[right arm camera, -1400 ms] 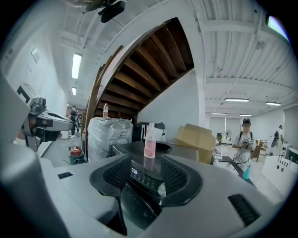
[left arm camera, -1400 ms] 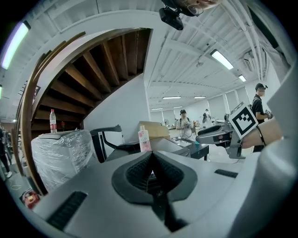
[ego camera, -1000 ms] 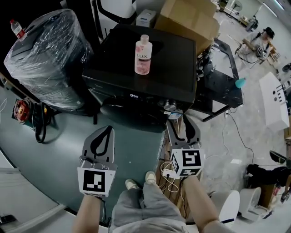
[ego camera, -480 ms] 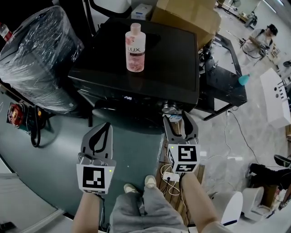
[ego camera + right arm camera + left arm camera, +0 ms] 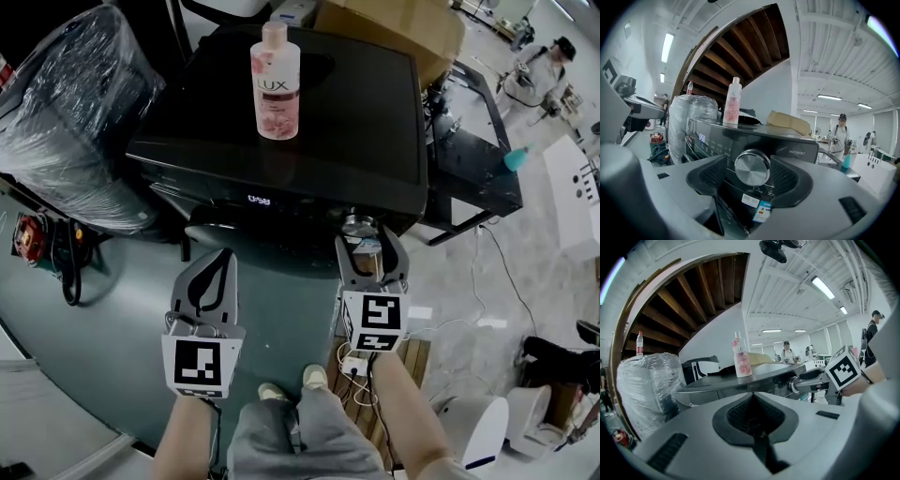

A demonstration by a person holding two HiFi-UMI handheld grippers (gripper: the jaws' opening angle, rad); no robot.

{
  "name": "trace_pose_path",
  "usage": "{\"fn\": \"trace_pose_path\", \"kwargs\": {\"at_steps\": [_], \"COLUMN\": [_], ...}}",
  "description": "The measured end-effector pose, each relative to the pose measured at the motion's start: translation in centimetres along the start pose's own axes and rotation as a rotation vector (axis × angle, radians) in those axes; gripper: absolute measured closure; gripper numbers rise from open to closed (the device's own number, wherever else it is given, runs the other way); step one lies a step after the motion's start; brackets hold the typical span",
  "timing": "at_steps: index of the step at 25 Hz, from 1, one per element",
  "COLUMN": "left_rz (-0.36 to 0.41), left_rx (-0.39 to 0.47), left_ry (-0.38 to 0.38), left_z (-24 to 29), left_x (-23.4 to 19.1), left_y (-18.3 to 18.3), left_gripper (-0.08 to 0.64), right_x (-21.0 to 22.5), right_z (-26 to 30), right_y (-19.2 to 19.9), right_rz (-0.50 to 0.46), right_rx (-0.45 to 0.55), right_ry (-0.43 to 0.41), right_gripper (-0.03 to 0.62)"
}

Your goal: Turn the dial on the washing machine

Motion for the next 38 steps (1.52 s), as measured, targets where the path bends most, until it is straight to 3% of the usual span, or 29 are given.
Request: {"fn": "trace_pose_path", "kwargs": {"at_steps": [4, 11, 16, 21, 23, 25, 29, 31, 38], "left_rz": [0.022, -0.024, 0.0, -0.023, -0.035, -0.073, -0.031, -0.056, -0.063], "left_rx": [-0.008, -0.021, -0.031, -0.033, -0.033, -0.037, -0.049, -0.049, -0.051], "left_ry": [0.023, 0.043, 0.074, 0.075, 0.073, 0.057, 0.083, 0.071, 0.083], "left_z": [0.6, 1.0, 1.2, 1.4, 1.4, 1.4, 1.3, 1.4, 1.5], "left_x": [0.3, 0.8, 1.1, 1.1, 1.0, 1.0, 1.1, 1.1, 1.2], "left_y": [1.3, 2.1, 2.7, 2.6, 2.5, 2.2, 2.9, 2.6, 2.4], "left_gripper": [0.541, 0.541, 0.541, 0.541, 0.541, 0.541, 0.541, 0.541, 0.541], "right_x": [0.3, 0.1, -0.4, -0.5, -0.3, -0.3, -0.2, 0.0, 0.5], "right_z": [0.8, 1.2, 1.6, 2.1, 2.0, 2.0, 1.9, 1.9, 1.8], "right_y": [0.7, 1.1, 1.3, 1.2, 1.1, 1.1, 1.2, 1.2, 1.1], "right_rz": [0.001, 0.032, 0.091, 0.15, 0.174, 0.206, 0.264, 0.294, 0.491], "right_rx": [0.021, 0.06, 0.061, 0.073, 0.08, 0.088, 0.113, 0.112, 0.098], "right_ry": [0.057, 0.126, 0.19, 0.263, 0.288, 0.292, 0.277, 0.271, 0.238], "right_gripper": [0.296, 0.286, 0.264, 0.265, 0.291, 0.291, 0.293, 0.293, 0.294]}}
Point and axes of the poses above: the fingertips, and each gripper's own axes: z forward along the fingers, x to its right, y out of its underside, the point moved 7 cm from there along -z, backward along the fingers, and after that the axes turned 14 degrees about z, right-handed, at the moved point
